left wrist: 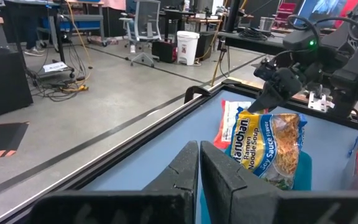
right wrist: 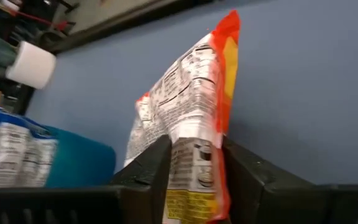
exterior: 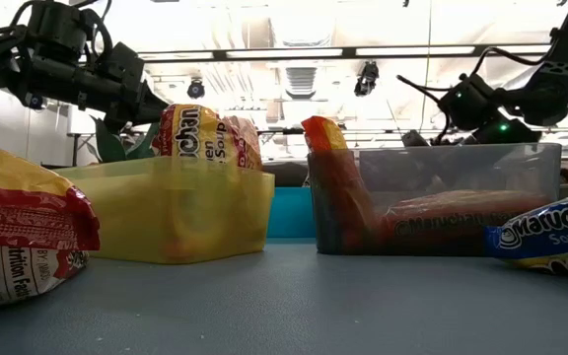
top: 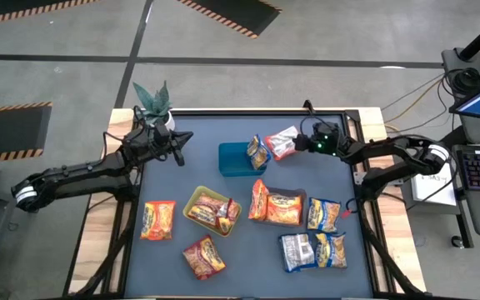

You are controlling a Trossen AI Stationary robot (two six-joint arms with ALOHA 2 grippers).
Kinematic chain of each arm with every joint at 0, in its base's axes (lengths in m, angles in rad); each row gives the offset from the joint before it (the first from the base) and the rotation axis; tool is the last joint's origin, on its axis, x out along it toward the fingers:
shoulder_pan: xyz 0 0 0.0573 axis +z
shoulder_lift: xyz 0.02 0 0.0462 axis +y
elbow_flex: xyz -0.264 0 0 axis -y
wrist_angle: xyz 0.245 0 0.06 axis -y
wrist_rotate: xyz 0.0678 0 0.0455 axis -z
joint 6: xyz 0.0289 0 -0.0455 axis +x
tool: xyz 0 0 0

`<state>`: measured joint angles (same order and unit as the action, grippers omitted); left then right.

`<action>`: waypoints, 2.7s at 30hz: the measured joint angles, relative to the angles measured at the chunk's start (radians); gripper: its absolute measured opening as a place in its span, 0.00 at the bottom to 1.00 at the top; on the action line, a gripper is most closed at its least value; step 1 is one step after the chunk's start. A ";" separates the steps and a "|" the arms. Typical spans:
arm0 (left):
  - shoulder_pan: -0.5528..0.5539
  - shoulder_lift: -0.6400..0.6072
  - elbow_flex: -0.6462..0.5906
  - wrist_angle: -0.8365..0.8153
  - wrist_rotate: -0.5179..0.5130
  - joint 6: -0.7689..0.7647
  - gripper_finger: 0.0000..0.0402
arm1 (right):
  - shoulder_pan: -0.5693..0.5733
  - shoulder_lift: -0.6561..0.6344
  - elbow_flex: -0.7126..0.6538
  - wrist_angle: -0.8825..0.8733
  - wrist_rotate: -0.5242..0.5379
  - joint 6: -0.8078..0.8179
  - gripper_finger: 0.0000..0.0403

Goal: Sort Maruchan noodles
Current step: Stack the orange noodle pack on top of the orange noodle pack in the black bin

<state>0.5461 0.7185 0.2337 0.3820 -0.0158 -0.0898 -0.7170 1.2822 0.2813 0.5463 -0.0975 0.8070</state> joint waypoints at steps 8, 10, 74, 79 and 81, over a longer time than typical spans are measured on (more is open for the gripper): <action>0.000 0.000 0.000 0.000 0.000 -0.003 0.00 | 0.000 -0.002 0.000 0.038 -0.007 0.002 0.16; 0.000 0.000 0.000 0.000 0.000 -0.003 0.00 | 0.000 -0.002 0.000 0.039 -0.008 0.002 0.15; 0.000 0.000 0.000 0.010 0.000 -0.025 0.00 | 0.725 -0.333 0.433 -0.867 0.071 -0.319 0.14; 0.000 0.000 0.000 0.010 0.000 -0.028 0.00 | 0.727 -0.291 0.434 -0.831 0.035 -0.317 0.14; 0.000 0.000 0.000 0.009 0.000 -0.029 0.00 | 0.727 -0.283 0.433 -0.799 -0.022 -0.333 0.14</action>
<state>0.5458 0.7189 0.2333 0.3912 -0.0154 -0.1184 0.0104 0.9988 0.7148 -0.2529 -0.1193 0.4742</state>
